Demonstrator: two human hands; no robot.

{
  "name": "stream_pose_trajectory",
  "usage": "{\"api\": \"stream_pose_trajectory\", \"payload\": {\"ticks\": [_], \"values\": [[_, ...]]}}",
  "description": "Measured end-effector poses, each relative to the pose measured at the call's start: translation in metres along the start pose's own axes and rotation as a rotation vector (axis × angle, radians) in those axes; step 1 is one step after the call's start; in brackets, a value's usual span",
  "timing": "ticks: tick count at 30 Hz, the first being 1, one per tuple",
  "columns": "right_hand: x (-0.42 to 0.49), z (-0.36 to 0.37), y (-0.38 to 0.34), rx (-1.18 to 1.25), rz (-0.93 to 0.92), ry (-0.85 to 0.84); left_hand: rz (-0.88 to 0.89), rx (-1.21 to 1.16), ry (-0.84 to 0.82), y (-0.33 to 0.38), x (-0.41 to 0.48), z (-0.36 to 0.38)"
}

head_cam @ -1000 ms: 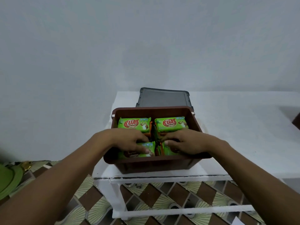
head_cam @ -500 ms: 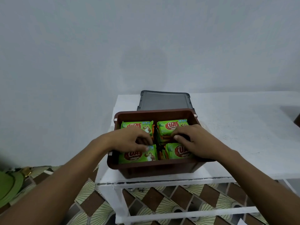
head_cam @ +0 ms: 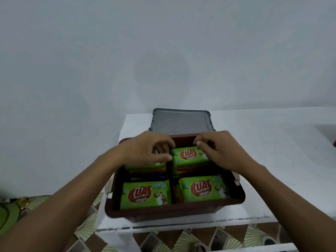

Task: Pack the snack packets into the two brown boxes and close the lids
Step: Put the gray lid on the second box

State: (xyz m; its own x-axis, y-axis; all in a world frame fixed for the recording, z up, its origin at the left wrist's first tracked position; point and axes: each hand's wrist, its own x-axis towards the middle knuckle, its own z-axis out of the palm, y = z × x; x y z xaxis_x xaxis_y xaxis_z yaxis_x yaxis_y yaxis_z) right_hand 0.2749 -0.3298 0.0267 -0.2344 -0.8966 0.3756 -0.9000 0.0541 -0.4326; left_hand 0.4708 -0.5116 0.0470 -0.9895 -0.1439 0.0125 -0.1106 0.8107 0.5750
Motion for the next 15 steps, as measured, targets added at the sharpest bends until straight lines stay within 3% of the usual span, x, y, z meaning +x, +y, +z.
{"api": "stream_pose_trajectory", "payload": {"ticks": [2, 6, 10, 15], "values": [[0.015, -0.004, 0.018, 0.059, 0.033, 0.076, 0.016, 0.034, 0.160, -0.004, 0.020, -0.010], [0.048, -0.001, 0.064, 0.180, 0.197, 0.080, -0.190, 0.045, 0.283, -0.035, 0.070, -0.026], [0.076, 0.003, 0.115, 0.187, 0.360, -0.006, -0.423, -0.043, 0.268, -0.072, 0.115, -0.037], [0.103, 0.011, 0.167, 0.226, 0.683, -0.179, -0.715, 0.011, 0.063, -0.109, 0.151, -0.037]]}}
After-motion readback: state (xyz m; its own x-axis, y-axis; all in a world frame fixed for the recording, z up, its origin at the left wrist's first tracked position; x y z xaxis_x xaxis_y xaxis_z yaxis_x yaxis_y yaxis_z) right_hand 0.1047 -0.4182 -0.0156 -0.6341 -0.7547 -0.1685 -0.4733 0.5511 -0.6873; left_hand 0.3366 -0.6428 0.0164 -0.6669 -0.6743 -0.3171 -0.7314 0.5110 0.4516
